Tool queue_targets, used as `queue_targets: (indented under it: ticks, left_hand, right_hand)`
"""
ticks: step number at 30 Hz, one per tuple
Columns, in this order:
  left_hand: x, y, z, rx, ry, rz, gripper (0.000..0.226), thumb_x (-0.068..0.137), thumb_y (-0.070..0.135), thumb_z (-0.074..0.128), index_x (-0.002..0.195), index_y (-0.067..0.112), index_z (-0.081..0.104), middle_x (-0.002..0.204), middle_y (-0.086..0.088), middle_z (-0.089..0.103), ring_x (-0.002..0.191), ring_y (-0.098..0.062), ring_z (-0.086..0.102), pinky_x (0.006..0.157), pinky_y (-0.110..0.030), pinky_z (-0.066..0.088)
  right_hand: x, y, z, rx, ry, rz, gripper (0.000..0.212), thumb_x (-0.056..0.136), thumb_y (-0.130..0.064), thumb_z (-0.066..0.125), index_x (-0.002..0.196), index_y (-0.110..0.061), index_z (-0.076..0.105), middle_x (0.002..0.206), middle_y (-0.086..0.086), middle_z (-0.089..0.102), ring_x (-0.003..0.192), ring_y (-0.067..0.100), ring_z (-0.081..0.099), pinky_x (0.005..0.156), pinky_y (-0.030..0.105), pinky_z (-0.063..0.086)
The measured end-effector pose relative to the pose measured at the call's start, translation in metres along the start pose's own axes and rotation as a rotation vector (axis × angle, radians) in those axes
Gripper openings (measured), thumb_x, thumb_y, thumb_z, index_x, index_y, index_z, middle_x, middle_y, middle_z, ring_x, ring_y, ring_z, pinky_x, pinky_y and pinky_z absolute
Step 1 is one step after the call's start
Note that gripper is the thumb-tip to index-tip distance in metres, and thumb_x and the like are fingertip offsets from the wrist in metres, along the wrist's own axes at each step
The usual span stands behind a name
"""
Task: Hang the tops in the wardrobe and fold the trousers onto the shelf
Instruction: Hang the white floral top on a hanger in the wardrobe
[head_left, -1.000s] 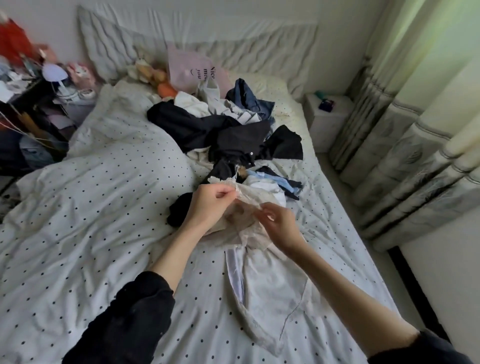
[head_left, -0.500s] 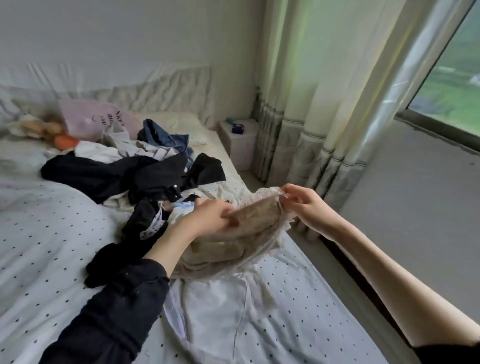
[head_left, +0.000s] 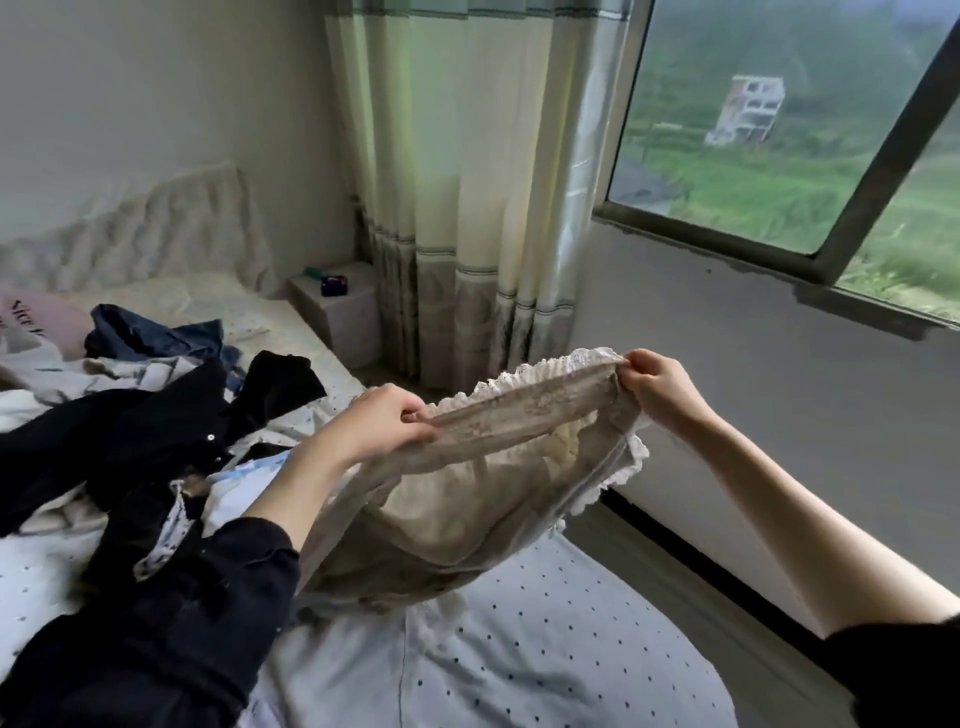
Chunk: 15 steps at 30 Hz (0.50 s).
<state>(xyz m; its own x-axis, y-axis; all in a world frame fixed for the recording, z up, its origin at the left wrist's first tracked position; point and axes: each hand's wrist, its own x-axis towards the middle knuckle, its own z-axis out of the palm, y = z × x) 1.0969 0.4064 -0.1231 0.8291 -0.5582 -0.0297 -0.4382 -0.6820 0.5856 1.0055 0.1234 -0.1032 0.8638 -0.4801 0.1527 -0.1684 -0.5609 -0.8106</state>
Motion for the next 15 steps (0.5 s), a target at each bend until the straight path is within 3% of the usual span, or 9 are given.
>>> queue_targets:
  ticks: [2,6,8,12,15]
  left_hand:
    - [0.007,0.022,0.01,0.052,-0.065,0.045,0.032,0.079,0.029,0.072,0.054,0.028,0.053,0.059,0.006,0.051,0.067,-0.013,0.045,0.063,-0.027,0.035]
    - [0.015,0.076,0.04,0.046,-0.024,0.156,0.02,0.083,0.027,0.069,0.065,0.025,0.061,0.061,0.003,0.055,0.067,-0.015,0.052,0.055,-0.021,0.037]
    - [0.017,0.117,0.057,-0.011,0.046,0.247,0.013,0.087,0.02,0.064,0.075,0.017,0.069,0.062,0.003,0.058,0.068,-0.015,0.056,0.051,-0.015,0.036]
    - [0.013,0.207,0.094,-0.098,0.08,0.456,0.009,0.087,0.012,0.064,0.09,0.006,0.071,0.084,-0.007,0.07,0.082,-0.019,0.06,0.066,-0.021,0.035]
    - [-0.002,0.271,0.132,-0.177,0.033,0.567,0.009,0.085,0.005,0.063,0.09,0.006,0.07,0.076,-0.001,0.062,0.076,-0.013,0.055,0.064,-0.016,0.032]
  right_hand:
    - [-0.002,0.008,-0.027,-0.028,0.099,0.026,0.017,0.092,-0.004,0.047,0.09,-0.001,0.063,0.076,0.006,0.055,0.075,0.018,0.047,0.061,0.025,0.036]
    - [-0.019,0.028,-0.093,-0.058,0.254,0.055,0.019,0.09,-0.005,0.048,0.098,-0.001,0.066,0.086,0.008,0.057,0.083,0.02,0.05,0.074,0.027,0.037]
    - [-0.04,0.04,-0.135,-0.073,0.329,0.079,0.02,0.089,-0.004,0.048,0.098,-0.001,0.065,0.087,0.008,0.057,0.083,0.02,0.049,0.074,0.027,0.037]
    - [-0.105,0.078,-0.209,-0.072,0.404,0.159,0.017,0.094,-0.007,0.043,0.09,-0.007,0.059,0.077,0.002,0.053,0.074,0.015,0.046,0.062,0.025,0.037]
    - [-0.166,0.119,-0.25,-0.116,0.36,0.246,0.022,0.094,-0.008,0.046,0.072,-0.013,0.05,0.069,-0.003,0.045,0.064,0.01,0.038,0.054,0.02,0.033]
